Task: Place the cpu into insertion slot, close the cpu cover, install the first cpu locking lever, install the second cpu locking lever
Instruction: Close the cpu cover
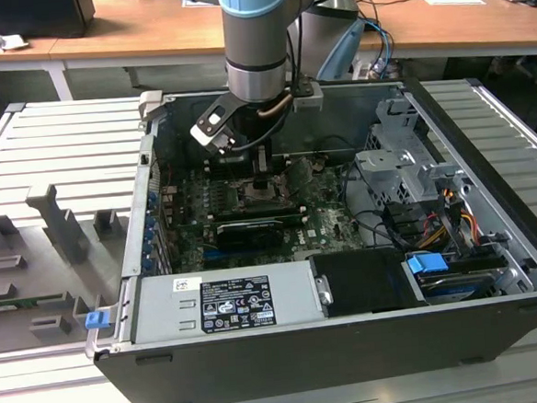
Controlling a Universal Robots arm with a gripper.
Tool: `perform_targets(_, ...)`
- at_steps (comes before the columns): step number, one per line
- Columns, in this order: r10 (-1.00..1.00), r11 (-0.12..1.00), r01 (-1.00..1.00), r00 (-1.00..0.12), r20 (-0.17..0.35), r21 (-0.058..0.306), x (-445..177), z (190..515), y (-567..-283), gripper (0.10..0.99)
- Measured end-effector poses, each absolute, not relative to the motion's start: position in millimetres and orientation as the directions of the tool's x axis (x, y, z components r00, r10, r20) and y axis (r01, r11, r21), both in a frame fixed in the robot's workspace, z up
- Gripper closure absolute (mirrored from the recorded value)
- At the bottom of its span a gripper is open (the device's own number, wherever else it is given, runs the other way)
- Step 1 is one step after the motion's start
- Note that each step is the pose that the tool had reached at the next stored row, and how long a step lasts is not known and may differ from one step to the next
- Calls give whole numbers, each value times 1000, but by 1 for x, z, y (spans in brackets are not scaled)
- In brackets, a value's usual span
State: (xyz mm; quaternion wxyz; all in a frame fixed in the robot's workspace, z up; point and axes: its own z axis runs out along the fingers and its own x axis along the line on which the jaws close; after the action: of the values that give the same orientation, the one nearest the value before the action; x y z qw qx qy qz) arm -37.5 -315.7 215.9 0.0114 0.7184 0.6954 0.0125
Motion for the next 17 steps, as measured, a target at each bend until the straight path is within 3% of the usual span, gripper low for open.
perform_targets(9, 999, -33, 999, 33, 2, 34, -31, 218, -316, 980)
perform_targets(17, 999, -33, 999, 33, 2, 34, -31, 244, -316, 980)
